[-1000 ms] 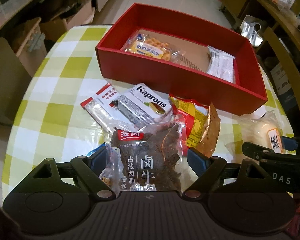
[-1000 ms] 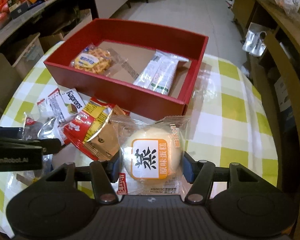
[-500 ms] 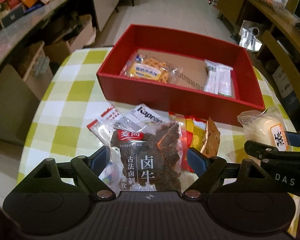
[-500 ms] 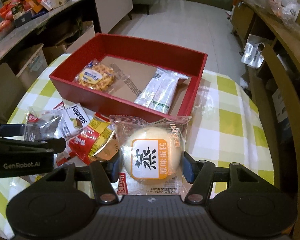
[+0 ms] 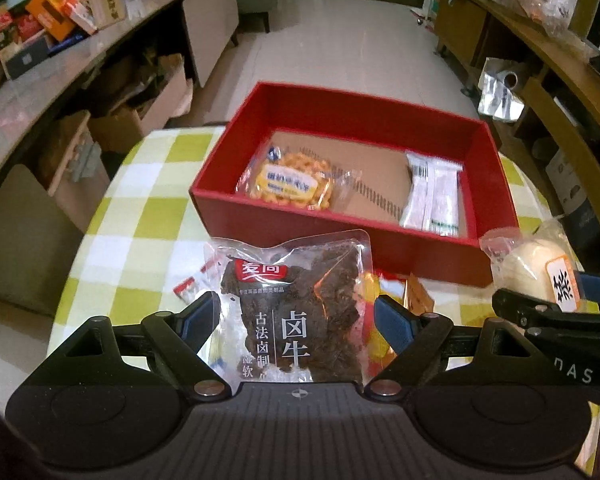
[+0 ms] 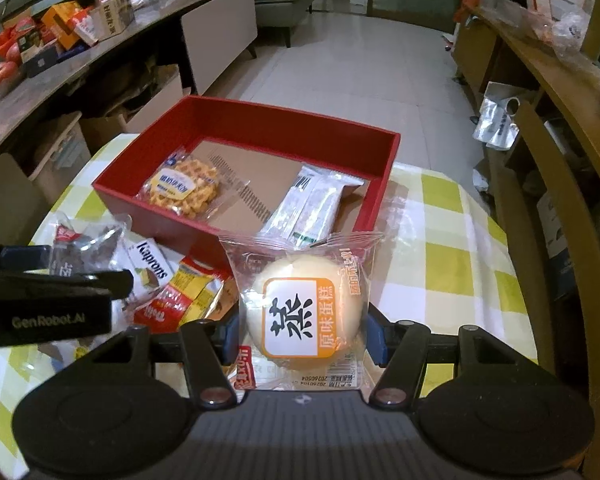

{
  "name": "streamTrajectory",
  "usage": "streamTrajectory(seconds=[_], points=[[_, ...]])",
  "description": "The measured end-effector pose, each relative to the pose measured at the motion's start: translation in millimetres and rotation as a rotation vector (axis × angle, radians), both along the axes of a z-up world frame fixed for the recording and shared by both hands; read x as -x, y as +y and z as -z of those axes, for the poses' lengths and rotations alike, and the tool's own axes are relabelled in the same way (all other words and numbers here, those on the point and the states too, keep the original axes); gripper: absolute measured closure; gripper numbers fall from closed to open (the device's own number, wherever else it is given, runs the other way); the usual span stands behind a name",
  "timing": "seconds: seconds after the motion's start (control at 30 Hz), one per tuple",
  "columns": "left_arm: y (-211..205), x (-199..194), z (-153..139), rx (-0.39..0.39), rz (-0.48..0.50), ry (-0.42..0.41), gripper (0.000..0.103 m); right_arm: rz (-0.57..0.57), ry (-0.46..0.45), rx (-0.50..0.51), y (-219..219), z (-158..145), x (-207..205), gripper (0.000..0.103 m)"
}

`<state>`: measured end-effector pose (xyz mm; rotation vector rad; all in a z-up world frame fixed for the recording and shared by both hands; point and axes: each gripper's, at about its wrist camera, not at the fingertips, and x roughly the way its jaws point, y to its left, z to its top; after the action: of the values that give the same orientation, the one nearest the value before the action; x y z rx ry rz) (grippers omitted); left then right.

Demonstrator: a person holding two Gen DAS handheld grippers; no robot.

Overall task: Organize snacks
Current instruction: 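Lift both held packs and carry them over the red box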

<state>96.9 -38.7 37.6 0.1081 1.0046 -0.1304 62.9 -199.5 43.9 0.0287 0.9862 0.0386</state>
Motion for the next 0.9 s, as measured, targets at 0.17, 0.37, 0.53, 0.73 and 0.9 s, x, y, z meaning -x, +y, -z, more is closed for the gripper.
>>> streamTrajectory(seconds=[0.17, 0.37, 0.53, 0.73, 0.9], points=[[-2.9, -9.6, -6.5, 0.006, -0.005, -0.024, 0.016, 0.023, -0.012, -0.010, -6.0, -3.1, -9.8, 0.038], [-5.3, -26.6, -10.5, 0.033, -0.022, -0.030, 0.016, 0.040, -0.023, -0.017, -12.7, -4.4, -27.7, 0.038], [-10.3, -49.1, -15.7, 0.040, -0.041, -0.060, 0.016, 0.058, -0.036, -0.024, -20.4, -3.9, -51.5, 0.038], [-14.5, -80.8, -7.4, 0.038, -0.069, -0.060, 0.016, 0.065, -0.050, -0.042, -24.2, 5.3, -79.3, 0.038], [-22.4, -100.8, -2.9, 0.029, -0.070, -0.078, 0.016, 0.073, -0.068, -0.079, -25.1, 18.5, -99.2, 0.038]])
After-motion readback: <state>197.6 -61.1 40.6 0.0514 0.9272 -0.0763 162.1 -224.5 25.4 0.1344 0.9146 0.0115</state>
